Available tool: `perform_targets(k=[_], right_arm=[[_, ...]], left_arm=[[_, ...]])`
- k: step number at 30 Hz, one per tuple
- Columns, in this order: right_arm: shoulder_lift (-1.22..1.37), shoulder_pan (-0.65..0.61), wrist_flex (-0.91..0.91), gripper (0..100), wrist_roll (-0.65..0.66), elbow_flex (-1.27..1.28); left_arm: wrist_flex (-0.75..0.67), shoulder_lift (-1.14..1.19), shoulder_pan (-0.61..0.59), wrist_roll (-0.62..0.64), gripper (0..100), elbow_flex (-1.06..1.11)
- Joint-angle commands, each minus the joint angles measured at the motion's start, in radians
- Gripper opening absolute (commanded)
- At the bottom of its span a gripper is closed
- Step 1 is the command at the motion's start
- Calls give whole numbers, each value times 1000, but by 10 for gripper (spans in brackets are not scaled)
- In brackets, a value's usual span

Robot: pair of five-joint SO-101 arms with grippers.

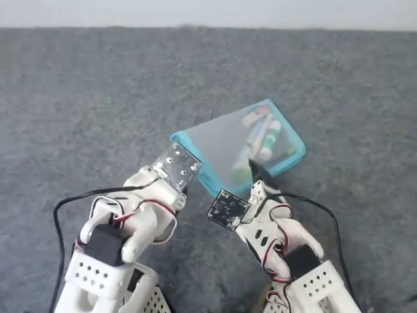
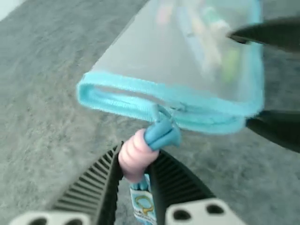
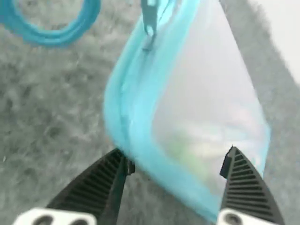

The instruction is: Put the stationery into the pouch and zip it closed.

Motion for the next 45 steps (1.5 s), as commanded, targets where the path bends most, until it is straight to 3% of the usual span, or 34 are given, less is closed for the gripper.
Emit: perform_targets(k=[1,21,26,30,35,36,45], right_arm=[[-19,-15,-90,292,-6,-8],[70,-33,-111,243,46,-157],[268,-53,-159,148,43,-241],[397,-50,-159,105,-48,-330],[447,-48,-156,0,-60,-358],[447,-48,-153,16,-60,-354],[420,-48,97,7,-58,-405]], left_arm=[[28,-38,44,14,11,-90],[9,-41,44,14,11,-58],[9,-41,44,14,11,-54],[9,-41,38,14,11,-53],[6,-41,38,14,12,-36],[-3,-41,38,14,12,-31],[-91,-41,14,12,12,45]])
